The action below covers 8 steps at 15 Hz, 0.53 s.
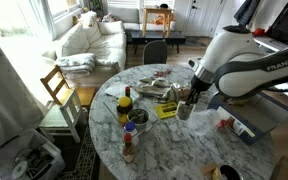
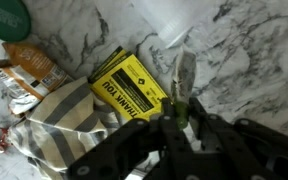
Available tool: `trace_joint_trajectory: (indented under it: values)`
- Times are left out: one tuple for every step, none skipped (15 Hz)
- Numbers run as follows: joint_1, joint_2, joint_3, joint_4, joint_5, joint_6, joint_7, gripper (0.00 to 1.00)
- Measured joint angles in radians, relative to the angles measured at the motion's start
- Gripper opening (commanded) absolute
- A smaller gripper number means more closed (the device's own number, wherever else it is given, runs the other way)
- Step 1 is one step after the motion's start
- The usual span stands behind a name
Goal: Pick up the two white packets with the green lids from the silver cup one by one and put them the right way up on the table, pick up the white bottle with a blue lid from the clear storage container and put it in the silver cup
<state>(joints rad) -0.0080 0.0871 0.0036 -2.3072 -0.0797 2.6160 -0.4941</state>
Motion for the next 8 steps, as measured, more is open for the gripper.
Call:
trace_joint_trajectory:
  values:
    - [0.0, 0.013, 0.003, -0.007, 0.002, 0.013, 0.007, 0.05]
    - [0.002, 0.025, 0.006, -0.012, 0.0, 0.026, 0.013, 0.05]
    - [0.003, 0.038, 0.01, -0.016, -0.005, 0.041, 0.02, 0.05]
    - [0.005, 0.05, 0.014, -0.02, -0.009, 0.061, 0.028, 0.05]
    - [0.007, 0.062, 0.017, -0.024, -0.015, 0.084, 0.04, 0.05]
    - [0.01, 0.073, 0.019, -0.027, -0.02, 0.106, 0.051, 0.47]
    - [0.012, 0.083, 0.022, -0.027, -0.022, 0.123, 0.061, 0.47]
    - [0.014, 0.09, 0.024, -0.027, -0.026, 0.134, 0.07, 0.55]
